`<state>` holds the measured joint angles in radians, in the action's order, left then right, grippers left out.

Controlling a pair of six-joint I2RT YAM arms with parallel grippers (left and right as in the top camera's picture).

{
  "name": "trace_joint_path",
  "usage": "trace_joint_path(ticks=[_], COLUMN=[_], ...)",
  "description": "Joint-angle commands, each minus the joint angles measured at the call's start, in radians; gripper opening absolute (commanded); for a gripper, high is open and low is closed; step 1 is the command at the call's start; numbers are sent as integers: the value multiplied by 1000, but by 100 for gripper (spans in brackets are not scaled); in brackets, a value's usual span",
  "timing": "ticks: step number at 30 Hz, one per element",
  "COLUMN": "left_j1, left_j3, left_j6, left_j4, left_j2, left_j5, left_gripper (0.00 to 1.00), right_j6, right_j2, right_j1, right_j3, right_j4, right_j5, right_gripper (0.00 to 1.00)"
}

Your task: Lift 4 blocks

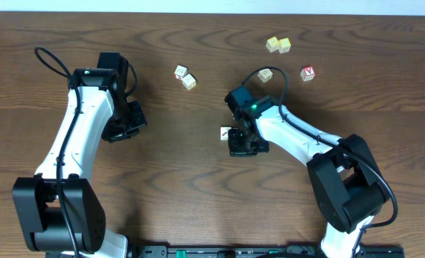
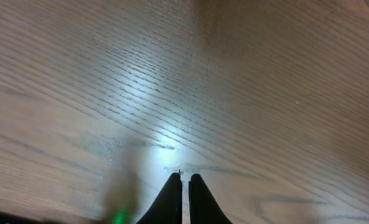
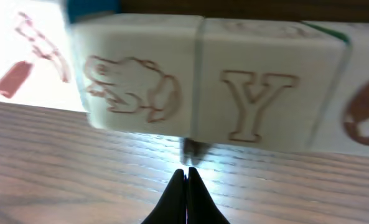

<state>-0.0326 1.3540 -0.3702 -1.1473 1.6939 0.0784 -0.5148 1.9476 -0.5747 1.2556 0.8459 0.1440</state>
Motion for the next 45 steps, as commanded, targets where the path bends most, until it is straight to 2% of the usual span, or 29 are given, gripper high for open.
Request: trace_joint_path(ticks=[1, 13, 45], left_j1=[3, 3, 3], left_j3=[-2, -2, -2], left_j6=[-13, -13, -13], left_j4=[-4, -4, -4], left_j2=[-7, -7, -7], left_j5=[-11, -11, -12], left_gripper=[7, 8, 7], right_j6=[-36, -61, -60], right_j2=[-5, -5, -5], right_j1=[-34, -46, -46], right_j3=[16, 11, 11], right_j4=[-21, -76, -122], right_j5=[-62, -130, -132], right_gripper=[1, 1, 1])
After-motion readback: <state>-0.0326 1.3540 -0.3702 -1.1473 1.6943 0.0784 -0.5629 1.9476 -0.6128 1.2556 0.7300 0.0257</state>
